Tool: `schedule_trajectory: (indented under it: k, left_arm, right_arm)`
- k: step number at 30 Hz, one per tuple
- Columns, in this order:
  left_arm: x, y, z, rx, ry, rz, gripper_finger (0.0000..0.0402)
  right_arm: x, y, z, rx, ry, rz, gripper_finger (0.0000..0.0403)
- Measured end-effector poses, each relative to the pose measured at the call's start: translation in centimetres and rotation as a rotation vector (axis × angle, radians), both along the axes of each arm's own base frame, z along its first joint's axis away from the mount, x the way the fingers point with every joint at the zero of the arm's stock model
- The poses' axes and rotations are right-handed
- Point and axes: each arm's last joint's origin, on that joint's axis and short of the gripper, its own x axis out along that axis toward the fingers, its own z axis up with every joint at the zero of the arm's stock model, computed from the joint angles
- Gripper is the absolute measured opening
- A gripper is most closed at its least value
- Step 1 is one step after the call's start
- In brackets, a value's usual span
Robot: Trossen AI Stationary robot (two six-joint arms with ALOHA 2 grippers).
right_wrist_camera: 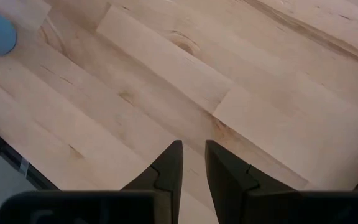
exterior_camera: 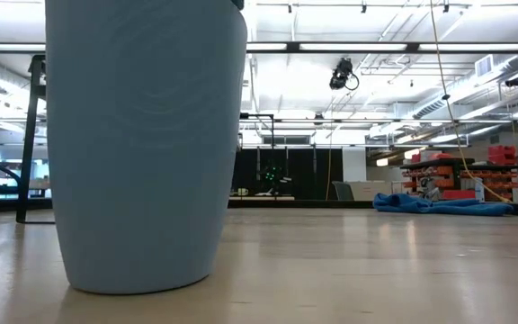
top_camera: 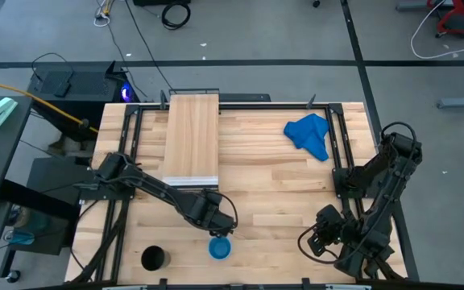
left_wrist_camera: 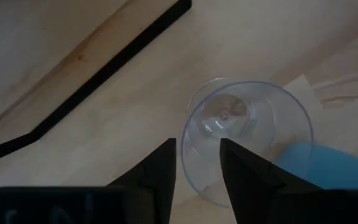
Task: Stack small to large cups/mugs on shelf
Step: Put the transparent mug on the shelf
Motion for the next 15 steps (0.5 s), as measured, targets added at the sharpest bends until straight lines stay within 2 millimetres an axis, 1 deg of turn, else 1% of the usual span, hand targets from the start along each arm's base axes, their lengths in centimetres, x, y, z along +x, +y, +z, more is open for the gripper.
schedule_trajectory:
  k: [8, 15]
  left_arm:
    - [0.31, -0.17, -0.70, -0.006, 0.010, -0.001, 0.0116]
    - [0.22, -0.13, -0.75, -0.002, 0.023, -0.003, 0.0102]
  right_arm:
    - [0.03, 0.05, 0.00, 0.004, -0.002, 0.006, 0.0075]
    - [0.04, 0.06, 0.00, 0.004, -0.003, 0.007, 0.0075]
